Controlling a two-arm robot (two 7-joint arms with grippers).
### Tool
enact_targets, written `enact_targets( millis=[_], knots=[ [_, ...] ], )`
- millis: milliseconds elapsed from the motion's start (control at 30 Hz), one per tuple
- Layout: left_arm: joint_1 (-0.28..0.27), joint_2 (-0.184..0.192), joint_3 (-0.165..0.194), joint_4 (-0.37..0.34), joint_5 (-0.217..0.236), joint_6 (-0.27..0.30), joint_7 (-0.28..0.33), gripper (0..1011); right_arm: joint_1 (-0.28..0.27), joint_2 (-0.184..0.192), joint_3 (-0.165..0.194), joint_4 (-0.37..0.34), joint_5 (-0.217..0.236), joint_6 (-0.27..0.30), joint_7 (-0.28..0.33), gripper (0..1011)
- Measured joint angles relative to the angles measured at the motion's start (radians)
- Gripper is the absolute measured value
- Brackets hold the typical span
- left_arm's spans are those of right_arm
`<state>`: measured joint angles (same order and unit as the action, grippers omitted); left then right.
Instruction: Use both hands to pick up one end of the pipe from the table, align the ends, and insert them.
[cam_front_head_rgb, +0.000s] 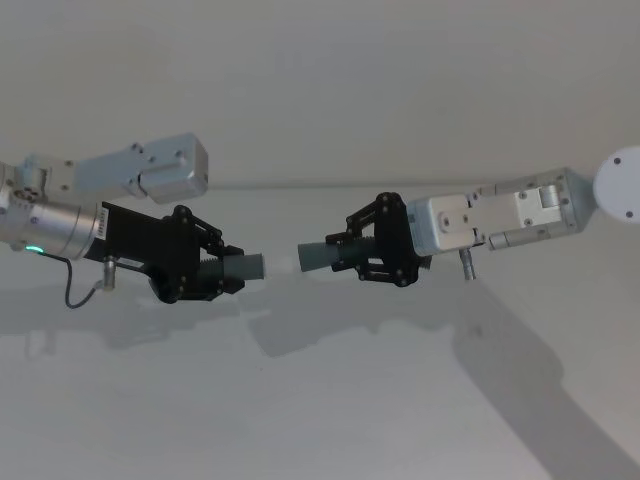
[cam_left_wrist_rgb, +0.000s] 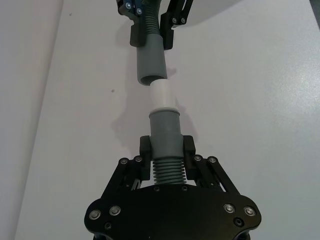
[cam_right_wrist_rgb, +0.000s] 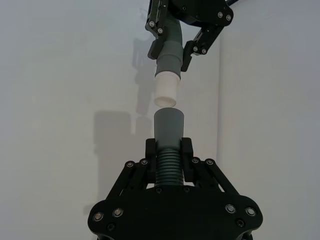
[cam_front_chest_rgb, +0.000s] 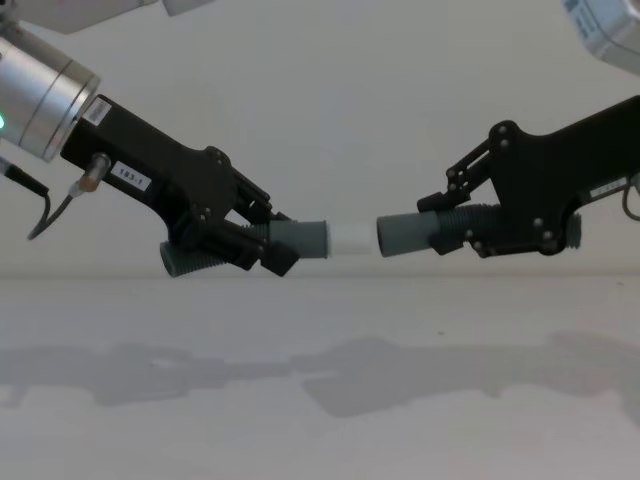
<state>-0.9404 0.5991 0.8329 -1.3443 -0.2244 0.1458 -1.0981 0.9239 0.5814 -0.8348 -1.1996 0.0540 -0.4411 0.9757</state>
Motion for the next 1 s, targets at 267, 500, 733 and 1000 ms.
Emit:
enact_targets(
  millis=[267, 500, 733, 1000],
  knots=[
    [0.0, 0.0, 0.0, 0.0, 0.0, 0.0, 0.0, 336, -0.004, 0.008, 0.001, -0.019, 0.001, 0.015, 0.001, 262],
    [0.0, 0.0, 0.0, 0.0, 0.0, 0.0, 0.0, 336, -0.006, 0.013, -0.002, -0.031, 0.006, 0.022, 0.009, 262],
    [0.0, 0.0, 0.0, 0.0, 0.0, 0.0, 0.0, 336, -0.006, 0.017, -0.006, -0.04, 0.011, 0.028, 0.015, 262],
    [0.0, 0.0, 0.0, 0.0, 0.0, 0.0, 0.0, 336, -0.004, 0.017, -0.008, -0.043, 0.013, 0.033, 0.018, 262]
  ],
)
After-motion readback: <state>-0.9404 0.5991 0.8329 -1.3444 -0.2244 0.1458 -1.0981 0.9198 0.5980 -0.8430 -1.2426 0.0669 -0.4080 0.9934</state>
